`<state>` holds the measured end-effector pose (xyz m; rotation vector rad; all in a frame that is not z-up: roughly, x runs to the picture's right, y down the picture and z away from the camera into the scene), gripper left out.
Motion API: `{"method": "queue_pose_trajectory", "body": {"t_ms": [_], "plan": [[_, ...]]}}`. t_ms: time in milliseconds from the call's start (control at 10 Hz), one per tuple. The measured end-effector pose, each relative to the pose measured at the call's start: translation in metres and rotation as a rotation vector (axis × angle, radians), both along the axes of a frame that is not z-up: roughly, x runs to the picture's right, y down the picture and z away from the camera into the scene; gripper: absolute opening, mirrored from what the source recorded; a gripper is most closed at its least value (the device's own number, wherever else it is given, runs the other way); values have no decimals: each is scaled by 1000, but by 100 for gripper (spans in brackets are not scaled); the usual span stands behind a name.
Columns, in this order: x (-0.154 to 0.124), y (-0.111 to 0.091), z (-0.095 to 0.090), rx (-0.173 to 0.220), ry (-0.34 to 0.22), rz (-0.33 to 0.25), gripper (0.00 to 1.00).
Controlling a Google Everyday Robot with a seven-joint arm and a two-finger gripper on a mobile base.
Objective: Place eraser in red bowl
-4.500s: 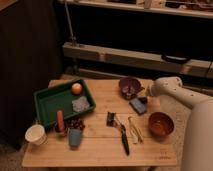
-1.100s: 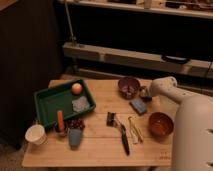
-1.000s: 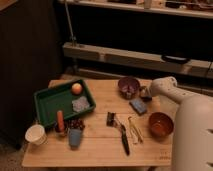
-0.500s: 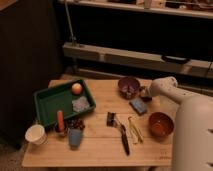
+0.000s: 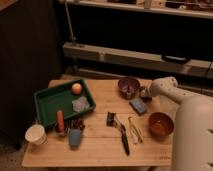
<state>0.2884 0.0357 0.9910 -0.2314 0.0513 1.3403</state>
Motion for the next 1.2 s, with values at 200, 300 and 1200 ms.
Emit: {"method": "queue_pose_trajectory", "body": {"t_ms": [200, 300, 1200], "plan": [[0, 0, 0, 0, 0, 0, 25], [0, 0, 0, 0, 0, 0, 21], [-2, -6, -8, -3, -1, -3, 8]]}}
